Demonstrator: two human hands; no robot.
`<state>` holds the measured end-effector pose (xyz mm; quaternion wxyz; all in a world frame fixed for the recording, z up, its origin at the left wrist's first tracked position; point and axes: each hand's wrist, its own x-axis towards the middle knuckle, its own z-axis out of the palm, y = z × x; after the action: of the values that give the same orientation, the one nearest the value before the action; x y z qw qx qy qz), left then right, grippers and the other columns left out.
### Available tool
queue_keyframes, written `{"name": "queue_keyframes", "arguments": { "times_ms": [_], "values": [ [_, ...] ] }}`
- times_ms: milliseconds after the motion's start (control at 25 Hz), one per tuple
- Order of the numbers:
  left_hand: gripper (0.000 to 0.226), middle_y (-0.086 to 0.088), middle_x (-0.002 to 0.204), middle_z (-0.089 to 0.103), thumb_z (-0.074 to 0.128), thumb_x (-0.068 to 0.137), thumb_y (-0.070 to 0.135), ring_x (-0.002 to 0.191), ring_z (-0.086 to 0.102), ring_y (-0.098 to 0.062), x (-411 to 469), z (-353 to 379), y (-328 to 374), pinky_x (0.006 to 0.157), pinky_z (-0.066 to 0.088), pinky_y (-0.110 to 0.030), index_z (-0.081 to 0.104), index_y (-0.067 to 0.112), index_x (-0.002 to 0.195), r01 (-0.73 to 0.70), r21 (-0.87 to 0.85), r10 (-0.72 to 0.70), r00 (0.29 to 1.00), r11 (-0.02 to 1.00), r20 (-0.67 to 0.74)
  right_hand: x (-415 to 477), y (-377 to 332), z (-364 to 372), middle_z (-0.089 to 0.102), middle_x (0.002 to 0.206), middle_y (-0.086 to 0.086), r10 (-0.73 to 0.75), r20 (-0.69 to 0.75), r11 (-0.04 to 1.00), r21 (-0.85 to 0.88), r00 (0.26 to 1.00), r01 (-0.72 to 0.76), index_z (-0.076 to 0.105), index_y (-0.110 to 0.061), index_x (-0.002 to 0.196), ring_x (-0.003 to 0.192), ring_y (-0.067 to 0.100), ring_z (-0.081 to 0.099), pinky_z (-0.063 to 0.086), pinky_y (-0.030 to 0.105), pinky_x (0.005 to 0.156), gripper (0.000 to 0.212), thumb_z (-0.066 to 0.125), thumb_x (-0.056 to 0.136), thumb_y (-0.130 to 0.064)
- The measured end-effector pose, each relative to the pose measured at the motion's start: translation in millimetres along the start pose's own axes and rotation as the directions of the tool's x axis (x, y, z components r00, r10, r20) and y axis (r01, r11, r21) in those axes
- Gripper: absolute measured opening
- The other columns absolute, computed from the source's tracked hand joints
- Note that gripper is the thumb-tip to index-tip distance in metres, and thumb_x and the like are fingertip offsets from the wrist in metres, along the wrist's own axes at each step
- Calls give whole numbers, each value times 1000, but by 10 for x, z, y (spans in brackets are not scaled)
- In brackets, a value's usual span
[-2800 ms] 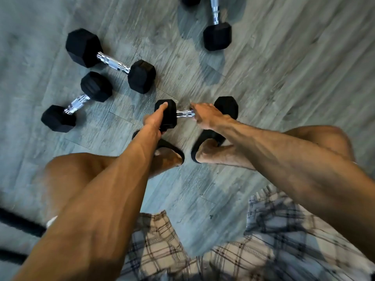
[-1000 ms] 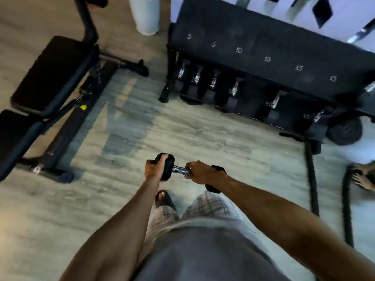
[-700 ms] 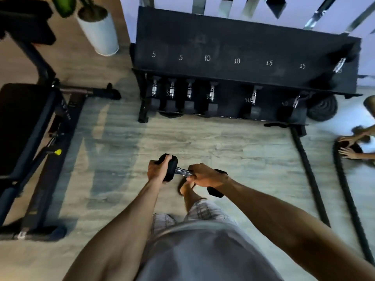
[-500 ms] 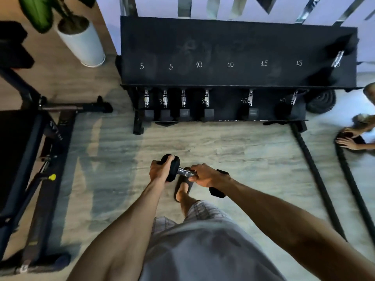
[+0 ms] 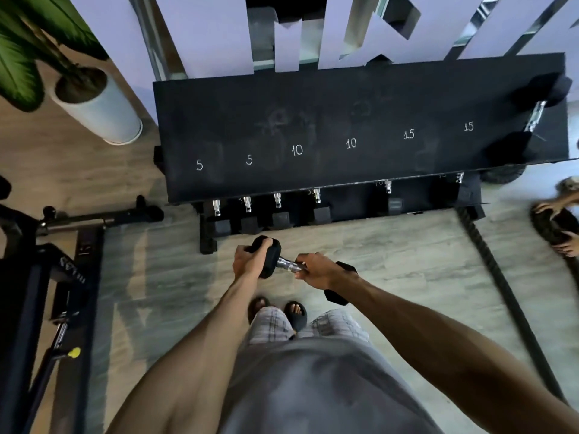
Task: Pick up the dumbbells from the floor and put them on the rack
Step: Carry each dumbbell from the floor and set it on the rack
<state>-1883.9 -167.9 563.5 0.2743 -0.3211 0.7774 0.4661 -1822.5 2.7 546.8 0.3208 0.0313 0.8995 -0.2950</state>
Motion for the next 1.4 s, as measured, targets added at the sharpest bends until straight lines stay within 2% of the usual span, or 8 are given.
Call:
{"name": "queue_keyframes", "arguments": {
  "times_ms": [120, 240, 360, 520, 760, 880, 1040, 1400],
  "values": [
    [70, -7, 120, 66, 71, 69, 64, 107, 62, -27, 317, 151, 497, 79, 49, -26, 63, 13, 117, -61, 35, 60, 998, 998, 21, 362, 7, -379, 68, 103, 17, 24, -43, 999, 33, 999, -23, 61, -6, 109, 96, 36, 62, 35, 28, 69, 23, 60, 92, -22],
    [74, -9, 129, 61, 70, 71, 62, 118, 58, -29, 649, 298, 991, 89, 45, -30, 58, 12, 124, -84, 78, 82, 996, 993, 29, 744, 48, -755, 69, 105, 18, 59, -75, 995, 80, 995, -53, 62, -5, 108, 98, 36, 62, 35, 27, 71, 23, 62, 91, -20],
    [76, -8, 126, 62, 73, 63, 66, 111, 62, -30, 1046, 440, 1569, 95, 52, -38, 58, 15, 118, -79, 94, 74, 996, 992, 54, 1212, 85, -1173, 71, 103, 17, 118, -111, 987, 122, 987, -105, 64, -8, 107, 96, 37, 64, 39, 30, 70, 24, 64, 89, -23],
    [72, -10, 119, 62, 78, 60, 59, 100, 64, -29, 1530, 577, 2274, 83, 60, -46, 57, 17, 115, -57, 80, 48, 993, 995, 107, 1794, 81, -1679, 70, 104, 19, 235, -147, 958, 202, 961, -203, 57, -6, 108, 95, 39, 65, 45, 35, 71, 31, 67, 87, -26],
    [70, -13, 126, 58, 79, 72, 49, 107, 62, -30, 2086, 735, 3068, 71, 61, -39, 51, 11, 123, -47, 111, 33, 992, 993, 122, 2533, 75, -2196, 69, 105, 20, 301, -182, 932, 265, 936, -248, 50, -8, 116, 95, 39, 65, 49, 37, 76, 37, 66, 87, -24],
    [75, -15, 130, 55, 81, 71, 47, 111, 60, -31, 2254, 781, 3229, 77, 61, -41, 44, 10, 125, -41, 93, 30, 993, 995, 113, 2801, 98, -2294, 68, 101, 18, 297, -167, 930, 273, 940, -245, 48, -10, 111, 90, 37, 65, 50, 39, 74, 29, 64, 89, -22],
    [78, -15, 134, 50, 80, 71, 47, 114, 57, -32, 2461, 843, 3293, 70, 53, -34, 39, 12, 127, -29, 125, 13, 992, 992, 129, 3036, 156, -2323, 66, 94, 17, 300, -154, 928, 276, 941, -251, 45, -13, 101, 85, 37, 64, 50, 41, 71, 26, 65, 87, -20],
    [67, -9, 121, 56, 80, 67, 54, 105, 62, -28, 2752, 960, 3140, 93, 56, -45, 44, 18, 111, -88, 217, 45, 980, 972, 195, 3124, 288, -2187, 66, 95, 13, 403, -139, 890, 287, 904, -353, 47, -17, 107, 83, 35, 64, 47, 38, 66, 27, 65, 88, -23]
  ]
}}
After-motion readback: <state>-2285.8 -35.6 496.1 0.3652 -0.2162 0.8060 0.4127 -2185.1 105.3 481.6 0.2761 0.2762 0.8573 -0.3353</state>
